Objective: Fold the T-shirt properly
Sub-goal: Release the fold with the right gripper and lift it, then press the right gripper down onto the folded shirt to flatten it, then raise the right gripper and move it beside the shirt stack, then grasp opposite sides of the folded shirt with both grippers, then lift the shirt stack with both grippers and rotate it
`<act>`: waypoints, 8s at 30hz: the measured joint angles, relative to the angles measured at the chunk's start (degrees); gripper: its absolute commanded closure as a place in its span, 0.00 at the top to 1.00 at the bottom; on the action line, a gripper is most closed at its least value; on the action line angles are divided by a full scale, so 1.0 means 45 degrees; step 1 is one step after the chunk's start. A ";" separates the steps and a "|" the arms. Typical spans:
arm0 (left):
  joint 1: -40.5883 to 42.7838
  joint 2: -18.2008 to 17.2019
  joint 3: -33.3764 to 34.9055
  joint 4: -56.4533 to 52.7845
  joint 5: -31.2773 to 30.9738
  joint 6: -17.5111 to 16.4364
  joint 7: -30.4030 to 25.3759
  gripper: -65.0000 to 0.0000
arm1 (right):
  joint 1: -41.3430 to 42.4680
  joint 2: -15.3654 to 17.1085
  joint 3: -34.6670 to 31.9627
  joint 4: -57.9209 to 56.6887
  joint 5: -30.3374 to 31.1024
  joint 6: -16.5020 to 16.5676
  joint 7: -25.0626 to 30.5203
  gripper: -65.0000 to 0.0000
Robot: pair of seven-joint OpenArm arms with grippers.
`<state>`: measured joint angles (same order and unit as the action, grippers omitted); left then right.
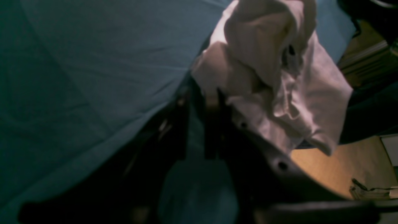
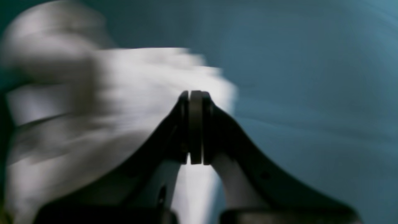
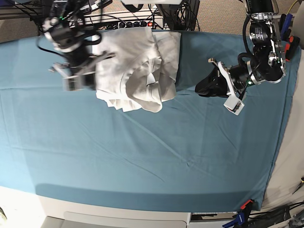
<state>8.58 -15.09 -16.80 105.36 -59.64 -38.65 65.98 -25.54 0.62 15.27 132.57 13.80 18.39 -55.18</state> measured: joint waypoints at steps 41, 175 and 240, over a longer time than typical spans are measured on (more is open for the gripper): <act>0.0000 0.0000 0.0000 0.0005 0.0112 0.0000 -0.0092 0.16 | 0.3104 0.0034 -0.5435 -0.4639 -0.1768 -0.0670 0.0073 0.00; 0.4197 0.0661 0.3521 0.0005 0.0942 0.1744 -0.0559 0.52 | 0.5678 0.1447 0.1069 -1.0584 0.9913 0.3541 -0.4639 0.44; -0.2137 0.0631 0.6164 -0.1103 0.6120 0.4386 -0.2084 0.00 | -0.0753 0.0253 0.1020 -0.5119 1.1147 0.4551 -0.5503 0.02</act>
<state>-1.04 -12.25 10.94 100.40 -32.10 -18.92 56.60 -28.93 1.76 19.86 109.54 63.96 38.87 -79.94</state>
